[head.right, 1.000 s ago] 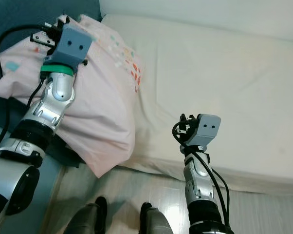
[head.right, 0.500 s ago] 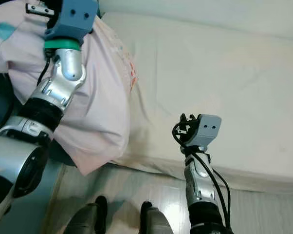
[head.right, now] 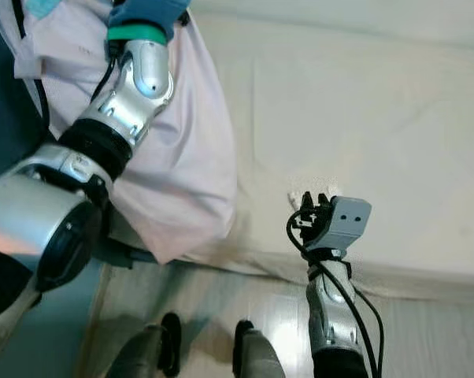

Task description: Clean up the room

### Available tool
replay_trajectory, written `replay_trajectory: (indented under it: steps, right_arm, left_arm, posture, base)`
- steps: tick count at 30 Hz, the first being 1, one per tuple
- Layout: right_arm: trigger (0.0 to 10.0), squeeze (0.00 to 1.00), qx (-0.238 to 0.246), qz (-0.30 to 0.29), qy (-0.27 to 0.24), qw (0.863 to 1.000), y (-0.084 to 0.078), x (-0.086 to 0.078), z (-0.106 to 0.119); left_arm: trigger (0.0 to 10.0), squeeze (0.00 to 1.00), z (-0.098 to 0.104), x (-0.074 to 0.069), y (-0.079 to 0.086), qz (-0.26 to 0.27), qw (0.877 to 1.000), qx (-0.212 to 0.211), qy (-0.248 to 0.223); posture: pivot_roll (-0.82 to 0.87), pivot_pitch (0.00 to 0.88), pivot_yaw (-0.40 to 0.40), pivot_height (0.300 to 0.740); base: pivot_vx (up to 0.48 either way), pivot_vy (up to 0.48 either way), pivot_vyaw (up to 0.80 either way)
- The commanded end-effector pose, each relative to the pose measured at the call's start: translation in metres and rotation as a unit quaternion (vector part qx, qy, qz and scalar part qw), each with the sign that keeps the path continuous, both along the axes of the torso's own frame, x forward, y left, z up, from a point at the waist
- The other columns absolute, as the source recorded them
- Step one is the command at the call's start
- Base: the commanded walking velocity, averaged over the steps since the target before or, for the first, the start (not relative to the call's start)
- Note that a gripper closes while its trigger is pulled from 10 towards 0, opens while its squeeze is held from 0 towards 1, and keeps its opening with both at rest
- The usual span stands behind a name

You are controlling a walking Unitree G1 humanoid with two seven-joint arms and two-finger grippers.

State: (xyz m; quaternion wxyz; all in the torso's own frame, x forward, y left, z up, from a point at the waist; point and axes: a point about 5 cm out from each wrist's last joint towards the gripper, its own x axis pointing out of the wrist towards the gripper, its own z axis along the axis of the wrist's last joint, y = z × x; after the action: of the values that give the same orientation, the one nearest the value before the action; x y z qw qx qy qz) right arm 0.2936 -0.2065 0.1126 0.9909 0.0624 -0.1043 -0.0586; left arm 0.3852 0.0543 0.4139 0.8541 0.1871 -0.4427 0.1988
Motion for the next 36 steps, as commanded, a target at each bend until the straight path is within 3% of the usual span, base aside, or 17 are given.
replay_trajectory:
  steps: [1,6,9,11,12,13,14,15,16,17,18,19,20,21,24,35,36]
  right_arm:
    - [10.0,0.00,0.001,-0.010,0.017,1.000,-0.004,-0.007,-0.007]
    - [10.0,0.00,0.001,-0.016,0.019,1.000,-0.005,-0.012,-0.008]
    - [10.0,0.00,0.004,-0.016,0.021,1.000,-0.003,-0.012,-0.010]
    - [10.0,0.00,0.008,-0.014,0.024,1.000,0.000,-0.012,-0.010]
    - [10.0,0.00,0.008,-0.014,0.024,1.000,0.000,-0.012,-0.010]
    - [10.0,0.00,0.010,-0.012,0.025,1.000,0.002,-0.012,-0.011]
    - [10.0,0.00,0.012,-0.009,0.030,0.999,0.004,-0.013,-0.013]
    - [10.0,0.00,0.012,-0.009,0.030,0.999,0.004,-0.013,-0.013]
    - [10.0,0.00,0.013,-0.008,0.032,0.999,0.005,-0.013,-0.014]
    - [10.0,0.00,0.014,-0.007,0.034,0.999,0.006,-0.015,-0.015]
    - [10.0,0.00,0.015,-0.006,0.036,0.999,0.007,-0.016,-0.016]
    - [10.0,0.00,0.015,-0.006,0.036,0.999,0.007,-0.016,-0.016]
    - [10.0,0.00,0.015,-0.005,0.039,0.999,0.007,-0.016,-0.017]
    - [10.0,0.00,0.016,-0.003,0.043,0.999,0.007,-0.016,-0.018]
    - [10.0,0.00,0.016,0.001,0.046,0.999,0.008,-0.015,-0.019]
    - [10.0,0.00,0.018,0.016,0.037,0.999,0.014,-0.002,-0.012]
    - [10.0,0.00,0.018,0.016,0.037,0.999,0.014,-0.002,-0.012]
  left_arm:
    - [0.0,0.00,0.039,-0.019,0.002,0.003,0.995,-0.022,-0.093]
    - [0.0,0.00,0.052,-0.022,0.027,0.060,0.989,-0.047,-0.131]
    - [0.0,0.00,0.020,-0.008,0.033,0.084,0.992,-0.018,-0.091]
    - [0.0,0.00,-0.038,0.011,0.020,0.061,0.997,0.047,0.021]
    - [0.0,0.00,-0.038,0.011,0.020,0.061,0.997,0.047,0.021]
    - [0.0,0.00,-0.077,0.018,0.012,0.040,0.992,0.083,0.087]
    - [0.0,0.00,-0.144,0.022,-0.004,-0.008,0.960,0.173,0.221]
    - [0.0,0.00,-0.144,0.022,-0.004,-0.008,0.960,0.173,0.221]
    - [0.0,0.00,-0.172,0.021,-0.010,-0.031,0.933,0.218,0.284]
    - [3.7,0.00,-0.209,0.016,-0.011,-0.056,0.898,0.250,0.358]
    - [3.7,0.00,-0.233,0.012,-0.010,-0.073,0.873,0.265,0.403]
    - [3.7,0.00,-0.233,0.012,-0.010,-0.073,0.873,0.265,0.403]
    - [10.0,0.00,-0.251,0.007,-0.005,-0.080,0.860,0.262,0.430]
    - [10.0,0.00,-0.263,0.004,0.001,-0.080,0.853,0.250,0.451]
    - [10.0,0.00,-0.269,0.004,0.008,-0.073,0.850,0.238,0.465]
    - [10.0,0.00,-0.220,0.017,0.032,0.016,0.924,0.156,0.349]
    - [10.0,1.00,-0.217,0.018,0.038,0.029,0.928,0.138,0.345]
  posture:
    - [-0.18,0.291,0.102,0.740]
    - [-0.19,0.300,0.110,0.740]
    - [-0.17,0.299,0.115,0.740]
    - [-0.16,0.303,0.115,0.740]
    - [-0.16,0.303,0.115,0.740]
    - [-0.15,0.307,0.114,0.740]
    - [-0.14,0.310,0.118,0.740]
    - [-0.14,0.310,0.118,0.740]
    - [-0.14,0.310,0.118,0.740]
    - [-0.13,0.316,0.117,0.740]
    - [-0.13,0.316,0.117,0.740]
    - [-0.13,0.316,0.117,0.740]
    - [-0.11,0.317,0.110,0.740]
    - [-0.10,0.317,0.103,0.740]
    - [-0.09,0.308,0.097,0.740]
    - [-0.09,0.274,0.086,0.740]
    - [-0.09,0.268,0.086,0.740]
  base:
    - [0.000,0.000,0.00]
    - [0.000,0.000,0.00]
    - [0.000,0.000,0.00]
    - [0.000,0.000,0.00]
    - [0.000,0.000,0.00]
    - [0.000,0.000,0.00]
    - [0.000,0.000,0.00]
    - [0.000,0.000,0.00]
    - [0.000,0.000,0.00]
    - [0.000,0.000,0.00]
    - [0.000,0.000,0.00]
    - [0.000,0.000,0.00]
    - [0.000,0.000,0.00]
    - [0.000,0.000,0.00]
    - [0.000,0.000,0.00]
    - [0.000,0.000,0.00]
    - [0.000,0.000,0.00]
